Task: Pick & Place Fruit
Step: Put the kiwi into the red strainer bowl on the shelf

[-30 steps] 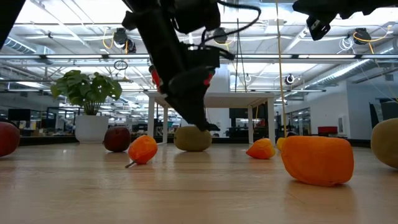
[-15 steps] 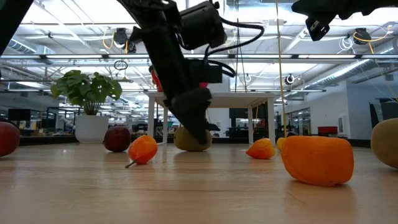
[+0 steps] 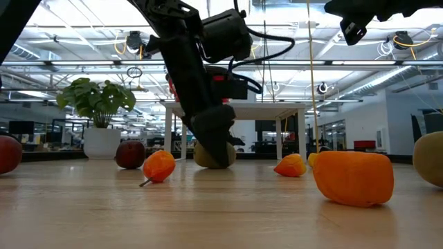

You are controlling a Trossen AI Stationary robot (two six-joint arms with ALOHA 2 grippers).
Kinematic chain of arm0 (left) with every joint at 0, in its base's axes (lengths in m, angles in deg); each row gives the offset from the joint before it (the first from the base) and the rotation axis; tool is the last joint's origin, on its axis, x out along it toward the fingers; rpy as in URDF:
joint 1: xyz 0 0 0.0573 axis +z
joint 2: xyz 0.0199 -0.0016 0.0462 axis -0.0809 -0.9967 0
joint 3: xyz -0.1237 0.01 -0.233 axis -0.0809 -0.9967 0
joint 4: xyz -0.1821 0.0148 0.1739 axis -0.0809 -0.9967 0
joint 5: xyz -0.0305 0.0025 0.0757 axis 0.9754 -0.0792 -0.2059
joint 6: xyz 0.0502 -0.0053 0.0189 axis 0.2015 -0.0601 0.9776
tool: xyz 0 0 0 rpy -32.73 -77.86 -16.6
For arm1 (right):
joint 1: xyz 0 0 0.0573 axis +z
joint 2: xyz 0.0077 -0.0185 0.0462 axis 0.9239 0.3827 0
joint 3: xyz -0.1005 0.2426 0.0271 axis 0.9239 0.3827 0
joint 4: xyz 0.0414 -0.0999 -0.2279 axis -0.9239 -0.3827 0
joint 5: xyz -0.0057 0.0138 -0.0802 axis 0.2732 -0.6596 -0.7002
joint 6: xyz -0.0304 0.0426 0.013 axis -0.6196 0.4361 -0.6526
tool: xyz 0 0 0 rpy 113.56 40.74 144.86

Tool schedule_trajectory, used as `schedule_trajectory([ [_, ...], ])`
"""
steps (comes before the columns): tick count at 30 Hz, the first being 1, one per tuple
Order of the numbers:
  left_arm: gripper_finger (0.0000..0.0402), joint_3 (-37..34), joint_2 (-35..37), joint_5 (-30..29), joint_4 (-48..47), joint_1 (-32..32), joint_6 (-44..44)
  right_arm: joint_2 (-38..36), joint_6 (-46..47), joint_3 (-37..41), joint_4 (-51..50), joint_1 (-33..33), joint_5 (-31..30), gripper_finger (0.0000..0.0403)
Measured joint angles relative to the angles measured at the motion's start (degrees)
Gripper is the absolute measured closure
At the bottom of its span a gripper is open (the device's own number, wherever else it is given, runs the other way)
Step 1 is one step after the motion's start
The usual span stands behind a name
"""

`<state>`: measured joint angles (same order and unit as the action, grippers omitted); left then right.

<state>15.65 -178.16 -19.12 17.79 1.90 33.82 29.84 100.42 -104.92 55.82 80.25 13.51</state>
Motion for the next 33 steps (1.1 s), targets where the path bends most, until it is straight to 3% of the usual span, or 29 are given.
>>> schedule_trajectory([
  [3,0.0066,0.0,0.0,-0.3,-0.2,0.0,0.2,0.0,0.0,0.0,0.0,0.0,0.0,0.0399],
  [11,0.0154,0.0,0.0,-0.5,-0.2,-0.1,-0.3,0.0,0.0,0.0,0.0,0.0,0.0,0.0399],
  [17,0.0195,0.0,0.0,-1.9,-0.2,-0.4,-2.0,0.0,0.0,0.0,0.0,0.0,0.0,0.0399],
  [23,0.0204,0.0,1.1,-2.4,-0.8,-1.9,-2.6,0.0,0.0,0.0,0.0,0.0,0.0,0.0399],
  [33,0.0194,0.0,11.2,0.4,0.2,-4.2,-3.2,0.0,0.0,0.0,0.3,0.1,0.2,0.0399],
])
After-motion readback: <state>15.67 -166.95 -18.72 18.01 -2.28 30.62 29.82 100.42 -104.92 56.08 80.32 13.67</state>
